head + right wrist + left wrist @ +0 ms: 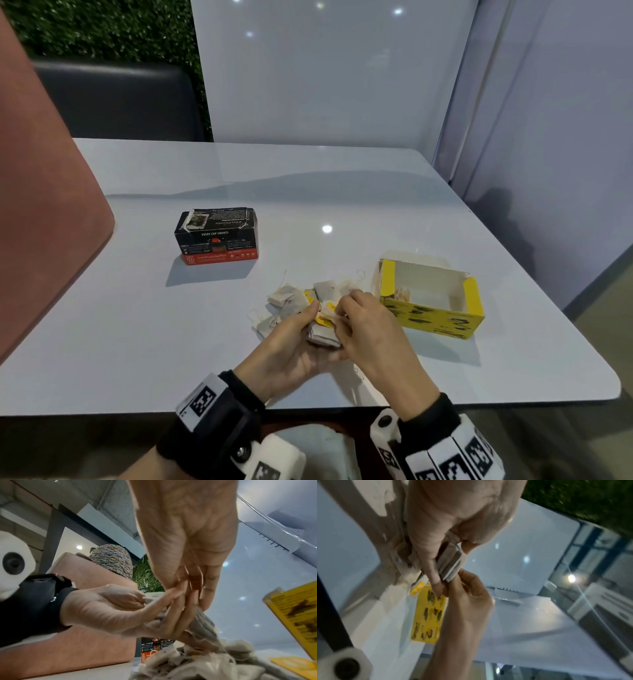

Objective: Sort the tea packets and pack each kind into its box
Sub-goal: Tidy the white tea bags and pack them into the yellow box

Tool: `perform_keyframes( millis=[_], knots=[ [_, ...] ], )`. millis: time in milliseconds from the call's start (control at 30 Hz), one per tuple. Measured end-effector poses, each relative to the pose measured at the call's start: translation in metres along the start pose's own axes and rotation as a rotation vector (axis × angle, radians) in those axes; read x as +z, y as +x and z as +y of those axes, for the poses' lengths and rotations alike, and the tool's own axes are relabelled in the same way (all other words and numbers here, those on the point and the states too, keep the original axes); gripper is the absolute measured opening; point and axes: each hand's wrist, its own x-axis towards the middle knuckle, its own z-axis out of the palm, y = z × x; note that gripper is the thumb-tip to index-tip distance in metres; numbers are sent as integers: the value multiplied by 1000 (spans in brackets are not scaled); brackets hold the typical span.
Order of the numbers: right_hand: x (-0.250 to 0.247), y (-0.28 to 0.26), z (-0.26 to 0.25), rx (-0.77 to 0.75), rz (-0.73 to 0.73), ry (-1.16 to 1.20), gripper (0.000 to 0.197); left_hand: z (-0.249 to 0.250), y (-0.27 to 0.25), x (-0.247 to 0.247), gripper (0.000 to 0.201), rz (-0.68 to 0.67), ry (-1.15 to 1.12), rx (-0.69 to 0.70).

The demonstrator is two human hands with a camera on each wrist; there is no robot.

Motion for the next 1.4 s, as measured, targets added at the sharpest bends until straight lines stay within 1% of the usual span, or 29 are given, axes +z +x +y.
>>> perform_keyframes(
  millis=[33,100,133,167,233,333,367,400,467,567,633,700,767,833,933,1000,1100,1133,1167,1267,1333,1400],
  knots=[
    [0,1,2,11,52,-7,22,1,1,-2,45,-15,-39,-34],
    [-7,3,4,22,156,32,13,3,2,-6,52,-32,-95,-81],
    [-12,4,3,12,189,53,13,4,2,-8,53,-37,-118,-89],
    [-15,3,2,-18,206,65,17,4,2,-8,53,-49,-139,-93],
    [-17,-1,-3,-107,179,52,18,5,3,-7,55,-73,-148,-84],
    [-11,-10,-6,-199,76,-1,15,7,1,-3,61,-108,-131,-71],
    [-8,-12,-4,-206,51,2,11,8,1,-3,63,-112,-138,-73],
    [-6,-13,-2,-202,30,8,11,7,2,-3,64,-112,-143,-74],
    [-4,-12,2,-195,-6,12,17,6,3,-4,63,-119,-147,-76],
    [-8,-8,4,-137,-44,93,7,5,3,-4,58,-126,-127,-67],
    [-10,-6,5,-100,-17,171,4,5,3,-4,55,-138,-102,-52],
    [-12,-4,5,-65,52,196,5,6,1,-3,54,-169,-82,-38],
    [-14,-3,1,-67,133,134,6,7,0,-3,51,-180,-97,-39],
    [-13,-5,-5,-96,182,28,8,7,0,-3,49,-182,-128,-46],
    [-6,-10,-12,-120,158,-58,25,6,-2,-1,51,-172,-130,-61],
    [0,-12,-14,-130,140,-52,27,5,-2,0,48,-149,-117,-58],
    [-1,-13,-13,-148,77,13,13,6,-3,-1,42,-115,-140,-46],
    [-3,-13,-12,-147,53,53,12,6,-3,-1,40,-116,-145,-41],
    [-7,-14,-11,-141,26,110,17,6,-3,0,34,-123,-141,-30],
    [-18,-15,-10,-116,-60,315,41,6,-5,-3,20,-119,-112,19],
    [-23,-14,-13,-124,-20,378,45,8,-7,-4,17,-110,-58,46],
    [-26,-11,-14,-109,108,487,38,11,-9,-4,19,-112,-57,72]
  ],
)
